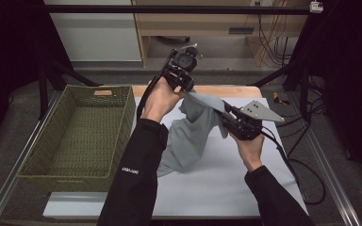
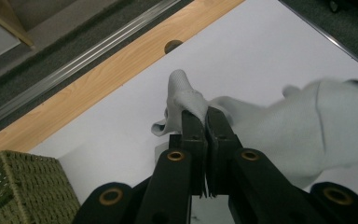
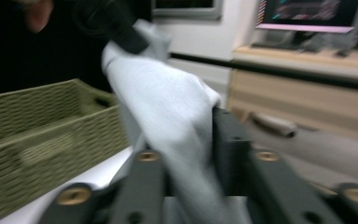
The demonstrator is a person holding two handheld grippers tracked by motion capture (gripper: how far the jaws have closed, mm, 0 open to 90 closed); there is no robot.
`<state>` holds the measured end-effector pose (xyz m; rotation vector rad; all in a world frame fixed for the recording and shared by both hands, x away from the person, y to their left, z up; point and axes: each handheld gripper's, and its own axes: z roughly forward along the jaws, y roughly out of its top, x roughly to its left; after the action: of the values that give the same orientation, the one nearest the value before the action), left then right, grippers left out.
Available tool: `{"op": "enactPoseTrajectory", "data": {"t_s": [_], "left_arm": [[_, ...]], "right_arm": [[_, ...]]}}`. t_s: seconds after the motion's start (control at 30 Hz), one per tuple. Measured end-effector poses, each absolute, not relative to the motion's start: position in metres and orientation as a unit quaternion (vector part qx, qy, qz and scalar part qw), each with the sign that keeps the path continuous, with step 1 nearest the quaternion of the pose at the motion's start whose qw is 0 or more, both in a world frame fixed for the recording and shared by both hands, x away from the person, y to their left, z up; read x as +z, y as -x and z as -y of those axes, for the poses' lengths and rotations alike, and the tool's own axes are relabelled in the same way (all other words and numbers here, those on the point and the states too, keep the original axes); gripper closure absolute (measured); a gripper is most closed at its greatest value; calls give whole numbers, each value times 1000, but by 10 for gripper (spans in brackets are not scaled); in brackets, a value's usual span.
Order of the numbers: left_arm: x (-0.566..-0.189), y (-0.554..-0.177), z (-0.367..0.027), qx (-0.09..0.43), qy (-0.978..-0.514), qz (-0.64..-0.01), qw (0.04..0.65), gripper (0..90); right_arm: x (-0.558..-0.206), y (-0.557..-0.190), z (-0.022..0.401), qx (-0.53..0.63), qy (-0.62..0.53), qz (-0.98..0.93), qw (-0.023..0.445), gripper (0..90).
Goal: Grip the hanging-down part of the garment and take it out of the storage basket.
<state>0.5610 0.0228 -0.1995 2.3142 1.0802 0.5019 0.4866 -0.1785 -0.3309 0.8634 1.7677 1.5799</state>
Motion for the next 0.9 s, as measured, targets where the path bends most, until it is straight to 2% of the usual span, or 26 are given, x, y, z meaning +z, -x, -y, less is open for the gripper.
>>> {"op": "enactPoseTrajectory", "data": {"t_s": [0.07,0.1,0.13,0.2,0.3,0.37,0.43,0.9], "left_arm": [[-200,-562,-24,187,-856,-402,265,870],[-201,-562,-24,188,-856,-403,264,870],[-201,-563,-24,188,-856,-404,263,870],[-202,-564,-25,193,-855,-404,261,870],[-206,-566,-26,194,-854,-408,257,869],[-209,-566,-25,193,-856,-406,257,869],[-210,-566,-25,187,-856,-407,258,869],[-217,-565,-39,181,-856,-407,263,868]], "right_arm": [[-340,-484,177,599,-317,-678,285,494],[-347,-480,177,594,-310,-687,281,328],[-347,-480,177,594,-310,-687,281,328],[-351,-476,179,590,-302,-696,277,167],[-353,-470,187,596,-307,-693,267,66],[-352,-465,195,607,-315,-680,265,41],[-353,-461,208,602,-329,-669,284,18],[-384,-451,240,590,-364,-657,295,5]]}}
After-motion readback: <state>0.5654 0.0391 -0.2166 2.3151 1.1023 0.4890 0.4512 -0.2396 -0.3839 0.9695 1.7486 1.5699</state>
